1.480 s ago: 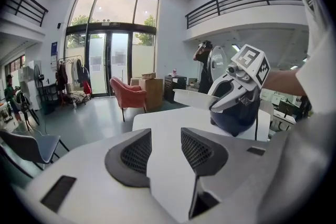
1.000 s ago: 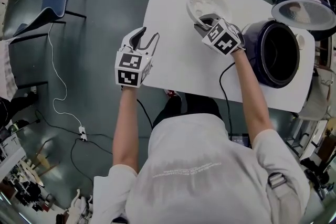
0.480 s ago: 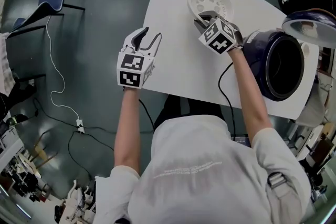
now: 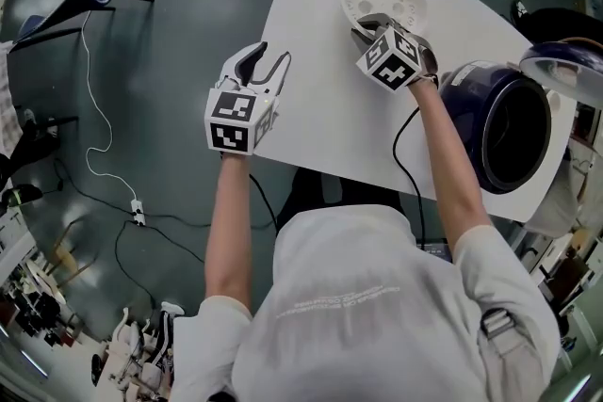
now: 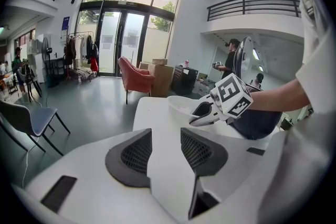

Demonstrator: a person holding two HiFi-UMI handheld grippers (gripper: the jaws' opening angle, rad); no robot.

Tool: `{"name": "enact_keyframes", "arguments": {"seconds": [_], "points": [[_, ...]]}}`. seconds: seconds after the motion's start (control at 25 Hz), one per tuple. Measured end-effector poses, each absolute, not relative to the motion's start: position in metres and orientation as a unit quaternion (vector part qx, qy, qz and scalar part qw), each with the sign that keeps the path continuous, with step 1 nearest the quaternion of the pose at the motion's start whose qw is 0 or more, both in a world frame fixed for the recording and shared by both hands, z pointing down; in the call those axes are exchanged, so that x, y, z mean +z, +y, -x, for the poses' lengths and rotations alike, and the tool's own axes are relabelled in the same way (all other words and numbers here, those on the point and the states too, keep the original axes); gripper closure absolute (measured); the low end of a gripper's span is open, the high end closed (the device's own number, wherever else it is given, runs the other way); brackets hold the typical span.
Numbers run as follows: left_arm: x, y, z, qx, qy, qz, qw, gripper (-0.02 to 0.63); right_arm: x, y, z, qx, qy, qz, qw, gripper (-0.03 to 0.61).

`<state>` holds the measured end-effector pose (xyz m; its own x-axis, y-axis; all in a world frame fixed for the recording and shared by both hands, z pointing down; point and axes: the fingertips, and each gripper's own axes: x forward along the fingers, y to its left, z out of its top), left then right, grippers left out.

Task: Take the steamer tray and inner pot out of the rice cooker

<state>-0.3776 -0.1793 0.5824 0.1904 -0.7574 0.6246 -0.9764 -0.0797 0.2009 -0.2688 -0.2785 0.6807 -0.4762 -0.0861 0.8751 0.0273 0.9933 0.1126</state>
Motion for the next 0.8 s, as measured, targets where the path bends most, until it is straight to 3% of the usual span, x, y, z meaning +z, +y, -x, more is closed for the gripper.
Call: {"name": "enact_keyframes", "arguments": {"seconds": [0.64, 0.8], "points": [[0.589, -0.169, 0.384, 0.190, -0.615, -0.701, 0.308, 0.431, 0.706, -0.280, 0.269, -0.089, -0.839, -0.016, 0.537, 0.508], [0.588, -0.163, 0.383, 0.193, -0.615, -0.700, 0.307, 0.431, 0.709, -0.279, 0.268, -0.099, -0.837, -0.018, 0.538, 0.476]]}}
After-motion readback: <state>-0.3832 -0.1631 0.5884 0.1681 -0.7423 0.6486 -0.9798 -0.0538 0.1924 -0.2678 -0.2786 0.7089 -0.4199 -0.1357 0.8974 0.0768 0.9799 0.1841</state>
